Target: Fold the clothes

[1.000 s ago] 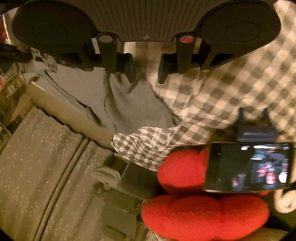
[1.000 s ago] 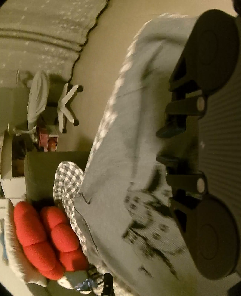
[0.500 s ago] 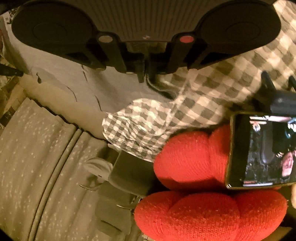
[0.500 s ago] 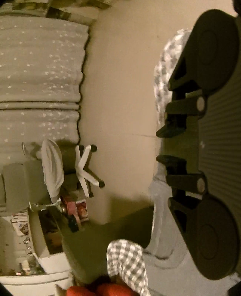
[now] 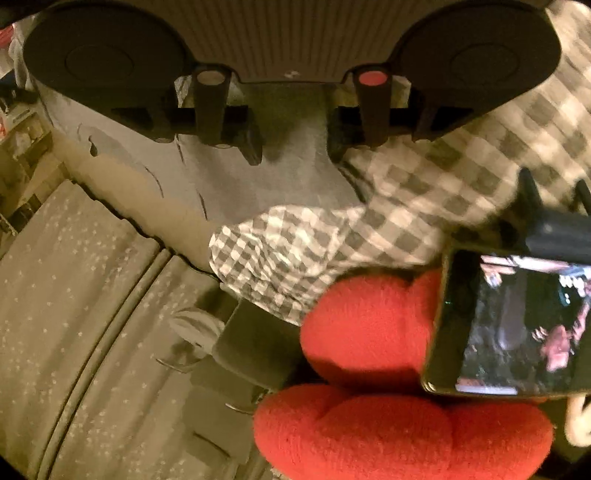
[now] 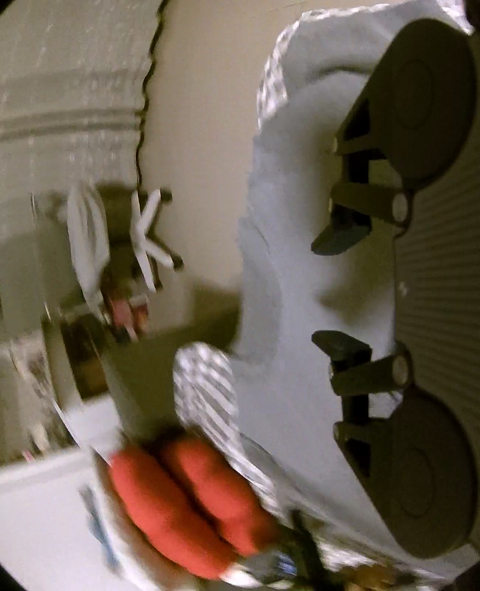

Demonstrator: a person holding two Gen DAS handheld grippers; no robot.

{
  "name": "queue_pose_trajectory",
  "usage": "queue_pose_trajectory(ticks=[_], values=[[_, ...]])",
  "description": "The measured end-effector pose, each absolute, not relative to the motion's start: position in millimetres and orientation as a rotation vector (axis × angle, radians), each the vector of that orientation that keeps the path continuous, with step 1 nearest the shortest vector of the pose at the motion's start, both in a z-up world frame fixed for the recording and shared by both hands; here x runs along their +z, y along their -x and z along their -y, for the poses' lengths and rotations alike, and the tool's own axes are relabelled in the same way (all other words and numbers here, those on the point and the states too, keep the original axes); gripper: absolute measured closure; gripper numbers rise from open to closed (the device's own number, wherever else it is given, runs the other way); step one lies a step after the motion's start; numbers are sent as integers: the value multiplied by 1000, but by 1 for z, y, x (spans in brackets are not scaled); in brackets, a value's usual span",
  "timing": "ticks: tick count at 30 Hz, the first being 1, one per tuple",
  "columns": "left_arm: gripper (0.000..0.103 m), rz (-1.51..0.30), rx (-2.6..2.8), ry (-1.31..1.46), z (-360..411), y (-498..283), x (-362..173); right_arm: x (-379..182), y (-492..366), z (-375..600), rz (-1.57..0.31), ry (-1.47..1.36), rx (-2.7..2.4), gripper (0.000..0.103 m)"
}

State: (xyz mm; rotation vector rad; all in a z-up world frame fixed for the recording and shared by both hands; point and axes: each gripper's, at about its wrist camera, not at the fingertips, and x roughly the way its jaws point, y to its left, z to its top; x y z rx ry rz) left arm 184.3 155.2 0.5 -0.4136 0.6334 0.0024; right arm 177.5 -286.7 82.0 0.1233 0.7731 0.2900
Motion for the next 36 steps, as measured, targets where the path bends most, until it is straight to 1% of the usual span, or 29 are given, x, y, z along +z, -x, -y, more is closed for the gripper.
queue_pose_trajectory(ticks=[1, 6, 9, 12, 16, 24, 26, 28, 31, 33, 36], values=[[97, -632, 14, 366, -148, -185, 0, 82, -171, 280, -779, -96, 307, 55], [100, -614, 67, 323, -148, -184, 8, 75, -143, 266, -832, -26, 350, 56], [100, -588, 127, 288, -159, -185, 17, 66, -135, 270, -849, 28, 303, 56], [100, -580, 145, 296, -167, -185, 19, 60, -129, 282, -852, -10, 265, 56], [100, -584, 163, 263, -163, -185, 16, 61, -120, 275, -822, 46, 239, 56], [99, -612, 154, 201, -148, -187, 10, 59, -114, 269, -794, 61, 231, 54], [96, -622, 156, 211, -150, -188, 8, 60, -112, 270, -789, 47, 226, 54], [90, -628, 156, 222, -151, -189, 5, 58, -111, 270, -792, 41, 221, 54], [87, -629, 156, 218, -149, -190, 3, 58, -107, 269, -787, 48, 216, 54], [87, -624, 155, 201, -147, -190, 3, 59, -105, 268, -788, 37, 215, 54], [99, -615, 139, 213, -147, -189, 5, 61, -101, 266, -794, 31, 229, 54]])
